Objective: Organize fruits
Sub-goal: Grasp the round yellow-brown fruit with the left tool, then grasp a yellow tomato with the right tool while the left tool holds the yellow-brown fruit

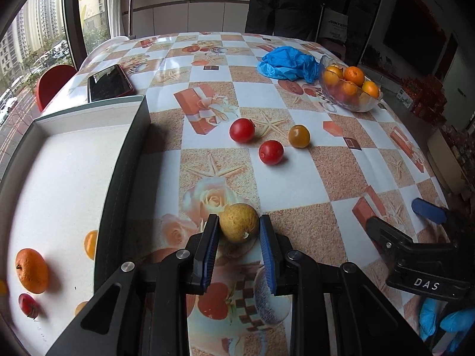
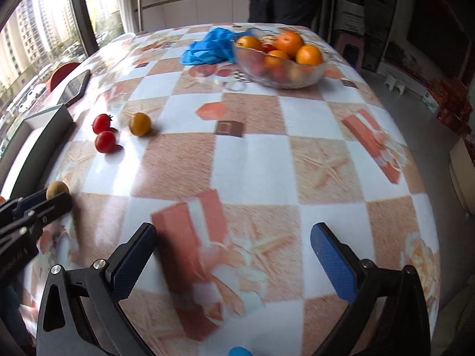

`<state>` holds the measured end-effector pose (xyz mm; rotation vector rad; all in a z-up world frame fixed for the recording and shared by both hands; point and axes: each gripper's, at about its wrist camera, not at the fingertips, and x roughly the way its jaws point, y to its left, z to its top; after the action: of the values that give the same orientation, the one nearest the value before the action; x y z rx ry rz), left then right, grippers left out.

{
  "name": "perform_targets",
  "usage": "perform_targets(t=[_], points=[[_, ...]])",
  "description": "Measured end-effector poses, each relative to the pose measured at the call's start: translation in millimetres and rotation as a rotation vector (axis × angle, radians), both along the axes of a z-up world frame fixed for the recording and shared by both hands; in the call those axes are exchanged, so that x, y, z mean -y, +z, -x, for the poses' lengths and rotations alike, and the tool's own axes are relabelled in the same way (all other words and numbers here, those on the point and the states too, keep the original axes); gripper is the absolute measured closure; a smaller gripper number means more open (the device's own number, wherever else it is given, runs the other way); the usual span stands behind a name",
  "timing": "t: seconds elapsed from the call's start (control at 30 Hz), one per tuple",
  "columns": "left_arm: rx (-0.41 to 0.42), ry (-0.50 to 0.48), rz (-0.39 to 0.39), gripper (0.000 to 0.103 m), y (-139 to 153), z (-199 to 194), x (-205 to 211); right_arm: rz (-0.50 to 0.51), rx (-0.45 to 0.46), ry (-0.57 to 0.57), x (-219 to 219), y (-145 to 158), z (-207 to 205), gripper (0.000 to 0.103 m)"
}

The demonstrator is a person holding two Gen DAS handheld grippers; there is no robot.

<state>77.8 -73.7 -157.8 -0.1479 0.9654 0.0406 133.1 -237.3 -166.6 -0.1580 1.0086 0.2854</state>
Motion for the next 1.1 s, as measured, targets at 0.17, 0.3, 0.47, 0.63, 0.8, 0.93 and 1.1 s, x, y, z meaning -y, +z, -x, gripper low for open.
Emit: perform_targets(t=[0.17,0.3,0.47,0.63,0.8,0.93,1.1], points=[[0.005,0.003,0.015,0.074,-1,5,-6,0.004,0.022,0.082,-41,1,-32,0.006],[0.009,0.008,0.037,0.074,-1,8,-10,0.003,0.044,0.163,-68,5,-44,0.02],[0.014,0.001,0.024,0.074,-1,8,-9,-0.015,0.063,0.198,-81,10,-41,0.071],[0.017,-0.001,0.018,0.074,-2,9,-8,-0.075,0.024,0.173,-65,13,-31,0.079],[0.02,0.002,0.004,0.074,-2,10,-6,-0.122,-0.01,0.146,-36,17,-8,0.079],[0.011,0.008,0.009,0.074,-1,12,-5,-0.152,-0.024,0.121,-13,20,11,0.079],[0.0,0.012,0.032,0.074,0,21,-4,-0.172,-0.036,0.096,9,20,30,0.079]])
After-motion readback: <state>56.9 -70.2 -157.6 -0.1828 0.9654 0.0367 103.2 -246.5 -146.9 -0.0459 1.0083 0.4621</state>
